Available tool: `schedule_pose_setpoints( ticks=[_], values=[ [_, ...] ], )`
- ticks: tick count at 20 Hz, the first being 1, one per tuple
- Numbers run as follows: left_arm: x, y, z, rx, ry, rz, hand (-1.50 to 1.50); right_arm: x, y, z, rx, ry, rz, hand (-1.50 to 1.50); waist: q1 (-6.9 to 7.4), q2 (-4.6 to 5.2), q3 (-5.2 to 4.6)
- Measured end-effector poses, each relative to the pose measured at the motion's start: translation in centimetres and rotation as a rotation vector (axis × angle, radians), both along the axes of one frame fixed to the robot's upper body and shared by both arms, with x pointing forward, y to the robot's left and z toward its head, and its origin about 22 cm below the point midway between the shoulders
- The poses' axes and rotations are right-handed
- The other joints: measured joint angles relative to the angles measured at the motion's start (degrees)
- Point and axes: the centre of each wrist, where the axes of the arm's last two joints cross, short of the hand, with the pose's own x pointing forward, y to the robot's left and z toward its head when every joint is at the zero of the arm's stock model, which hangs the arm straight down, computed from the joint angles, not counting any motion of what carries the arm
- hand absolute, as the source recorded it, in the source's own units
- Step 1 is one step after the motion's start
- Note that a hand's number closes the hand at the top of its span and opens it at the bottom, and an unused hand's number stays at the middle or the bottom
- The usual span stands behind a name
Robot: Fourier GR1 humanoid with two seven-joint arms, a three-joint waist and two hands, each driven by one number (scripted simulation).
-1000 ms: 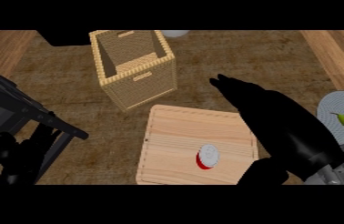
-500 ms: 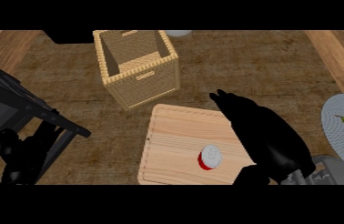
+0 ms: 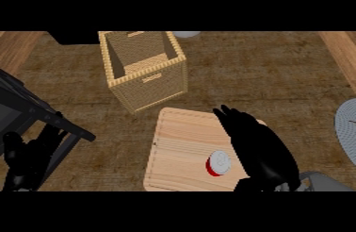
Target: Pick the can from the cutting board and place it in the basket
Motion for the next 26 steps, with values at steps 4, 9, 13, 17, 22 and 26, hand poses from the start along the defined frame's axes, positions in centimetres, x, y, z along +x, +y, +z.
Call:
schedule_pose_setpoints(
  ticks=[4, 9, 13, 17, 22, 26],
  values=[
    [0.0, -0.1, 0.0, 0.006, -0.009, -0.002, 0.0, -0.3, 0.3, -1.1, -0.001, -0.001, -0.014, -1.5, 0.11, 0.0, -0.04],
    [0.0, -0.1, -0.2, 0.009, -0.014, 0.0, 0.0, -0.4, 0.4, -2.3, -0.001, -0.008, -0.032, -1.5, 0.15, 0.0, 0.12],
    [0.2, -0.2, 0.0, 0.009, -0.005, -0.01, 0.0, -0.2, 0.9, -3.2, -0.002, -0.012, -0.045, -1.5, 0.42, 0.1, 0.04],
    [0.2, -0.3, -0.2, 0.014, -0.015, -0.006, 0.0, -0.3, 1.0, -4.2, -0.017, -0.006, -0.048, -1.5, 0.44, 0.06, 0.15],
    [0.3, -0.2, 0.0, 0.006, -0.004, -0.009, 0.0, -0.3, 1.2, -6.1, -0.057, 0.047, -0.063, -1.5, 0.52, 0.14, 0.05],
    [0.3, -0.4, 0.0, 0.013, -0.006, -0.004, 0.0, 0.0, 1.0, -7.2, -0.08, 0.076, -0.081, -1.5, 0.63, 0.18, 0.01]
  ],
)
